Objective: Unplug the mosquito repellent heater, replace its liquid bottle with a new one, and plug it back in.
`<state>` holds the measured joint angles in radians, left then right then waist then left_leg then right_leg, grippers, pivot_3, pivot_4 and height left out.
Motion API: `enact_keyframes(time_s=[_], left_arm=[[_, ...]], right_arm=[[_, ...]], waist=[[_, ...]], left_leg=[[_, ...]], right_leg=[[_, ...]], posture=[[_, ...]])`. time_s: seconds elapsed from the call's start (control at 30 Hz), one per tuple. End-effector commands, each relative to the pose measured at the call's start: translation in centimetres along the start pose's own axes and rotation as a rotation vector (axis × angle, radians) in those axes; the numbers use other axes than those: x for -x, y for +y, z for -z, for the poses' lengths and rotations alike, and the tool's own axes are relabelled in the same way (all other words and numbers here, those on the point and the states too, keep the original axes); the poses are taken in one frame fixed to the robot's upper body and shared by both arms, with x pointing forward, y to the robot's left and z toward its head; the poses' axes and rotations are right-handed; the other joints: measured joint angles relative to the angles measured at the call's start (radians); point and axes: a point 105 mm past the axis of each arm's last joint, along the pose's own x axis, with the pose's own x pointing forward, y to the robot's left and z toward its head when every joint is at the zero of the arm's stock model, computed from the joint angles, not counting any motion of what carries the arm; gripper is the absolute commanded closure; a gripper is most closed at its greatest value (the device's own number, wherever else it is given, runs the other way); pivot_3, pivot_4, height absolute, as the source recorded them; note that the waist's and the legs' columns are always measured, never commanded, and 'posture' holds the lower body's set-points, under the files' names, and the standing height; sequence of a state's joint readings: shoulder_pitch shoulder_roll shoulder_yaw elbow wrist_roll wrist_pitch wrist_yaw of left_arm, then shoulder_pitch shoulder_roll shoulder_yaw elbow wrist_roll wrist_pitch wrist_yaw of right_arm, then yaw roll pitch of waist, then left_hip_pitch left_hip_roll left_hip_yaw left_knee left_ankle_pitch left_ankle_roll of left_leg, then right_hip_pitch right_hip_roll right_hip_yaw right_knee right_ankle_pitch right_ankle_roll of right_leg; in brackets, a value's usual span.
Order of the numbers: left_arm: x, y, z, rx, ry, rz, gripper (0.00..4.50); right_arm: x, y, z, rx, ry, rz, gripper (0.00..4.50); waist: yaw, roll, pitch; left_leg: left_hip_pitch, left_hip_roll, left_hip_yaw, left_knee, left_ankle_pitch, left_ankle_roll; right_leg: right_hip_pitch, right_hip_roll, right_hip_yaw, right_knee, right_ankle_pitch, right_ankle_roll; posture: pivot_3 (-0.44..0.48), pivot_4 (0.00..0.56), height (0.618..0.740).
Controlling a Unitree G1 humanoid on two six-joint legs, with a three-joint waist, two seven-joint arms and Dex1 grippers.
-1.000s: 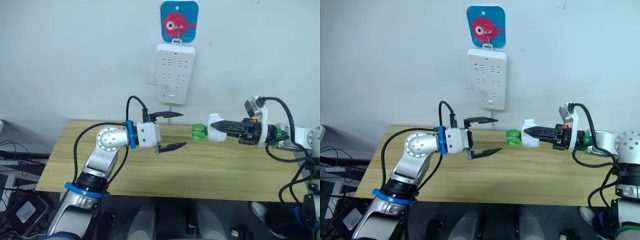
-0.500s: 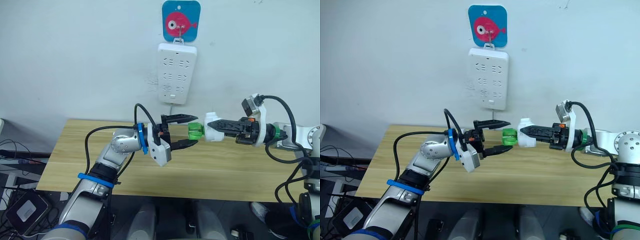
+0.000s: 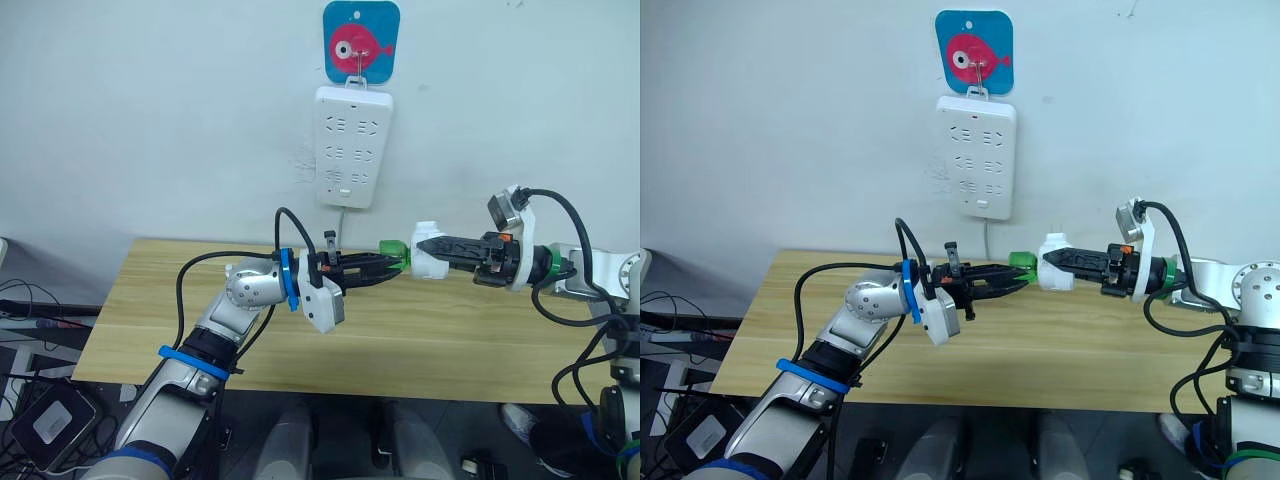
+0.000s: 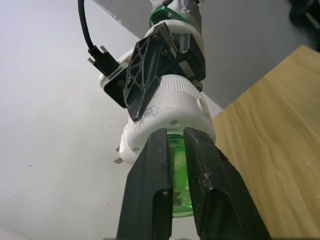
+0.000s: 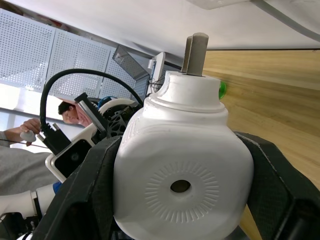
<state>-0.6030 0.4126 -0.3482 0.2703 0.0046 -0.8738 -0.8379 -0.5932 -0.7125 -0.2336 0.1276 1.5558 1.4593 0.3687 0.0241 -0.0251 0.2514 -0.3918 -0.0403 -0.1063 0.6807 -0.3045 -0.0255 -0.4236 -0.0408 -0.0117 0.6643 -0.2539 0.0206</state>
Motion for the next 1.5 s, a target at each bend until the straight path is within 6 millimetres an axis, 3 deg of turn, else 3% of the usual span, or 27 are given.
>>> enact_keyframes(time_s=[0.03,0.17,0.53,0.83,0.93,1.13,1.4,1.47,1.5], left_arm=[[0.3,1.3,-0.8,-0.066,-0.03,-0.042,3.95],[0.8,1.0,-1.0,-0.094,-0.032,-0.031,3.13],[1.0,0.6,-0.3,-0.136,0.006,-0.034,0.03],[0.6,0.4,0.1,-0.136,0.023,-0.028,0.03],[0.6,0.4,-0.1,-0.139,0.011,-0.026,0.57],[0.5,0.0,-0.1,-0.115,0.008,-0.015,2.24],[0.1,-0.1,-0.7,0.054,-0.036,-0.003,2.24],[-0.1,0.1,-1.1,0.161,-0.052,0.015,2.24],[0.0,0.9,-0.9,0.386,-0.036,-0.023,2.24]], right_arm=[[-0.2,1.8,0.3,0.032,0.03,-0.085,1.46],[-0.1,1.7,0.2,0.031,0.027,-0.08,1.46],[0.0,1.9,0.1,0.026,0.027,-0.092,1.46],[-0.1,2.0,0.3,0.024,0.039,-0.099,1.46],[-0.2,2.1,0.3,0.024,0.042,-0.108,1.46],[-0.2,2.4,0.6,0.022,0.054,-0.122,1.46],[-0.2,2.5,1.0,0.028,0.082,-0.126,1.46],[-0.2,2.6,1.2,0.036,0.095,-0.124,1.46],[-0.2,2.6,1.4,0.045,0.106,-0.122,1.46]], waist=[[0.0,0.0,0.0],[0.0,0.0,0.0],[-0.001,0.0,0.0],[-0.001,0.0,0.0],[-0.001,0.0,0.0],[-0.001,0.0,0.0],[-0.001,0.0,0.0],[-0.002,0.0,0.0],[-0.002,0.0,0.0]], left_leg=[[0.0,0.0,0.0,0.0,0.0,0.0],[0.0,0.0,0.0,0.0,0.0,0.0],[0.0,0.0,0.0,0.0,0.0,0.001],[0.0,0.0,0.0,0.0,-0.001,0.001],[0.0,0.0,0.0,0.0,-0.001,0.001],[0.0,0.0,0.0,0.0,-0.001,0.002],[0.0,0.0,-0.001,0.0,-0.001,0.002],[0.0,0.0,-0.001,0.0,-0.001,0.002],[0.0,0.0,-0.001,0.0,-0.001,0.002]], right_leg=[[0.0,0.0,0.0,0.0,0.0,0.0],[0.0,0.0,0.0,0.0,0.0,0.0],[0.0,0.0,0.0,0.0,0.0,0.0],[0.0,0.0,0.0,0.0,0.0,0.0],[0.0,0.0,0.0,0.0,0.0,0.0],[0.0,0.0,0.0,0.0,0.0,0.0],[0.0,0.0,0.0,0.0,0.0,0.0],[0.0,0.0,0.0,0.0,0.0,0.0],[0.0,0.0,0.0,0.0,0.0,0.0]], posture=[[0.05,0.248,0.74],[0.047,0.251,0.74],[0.045,0.259,0.74],[0.046,0.267,0.74],[0.046,0.267,0.74],[0.046,0.267,0.74],[0.045,0.268,0.74],[0.046,0.266,0.74],[0.046,0.265,0.74]])
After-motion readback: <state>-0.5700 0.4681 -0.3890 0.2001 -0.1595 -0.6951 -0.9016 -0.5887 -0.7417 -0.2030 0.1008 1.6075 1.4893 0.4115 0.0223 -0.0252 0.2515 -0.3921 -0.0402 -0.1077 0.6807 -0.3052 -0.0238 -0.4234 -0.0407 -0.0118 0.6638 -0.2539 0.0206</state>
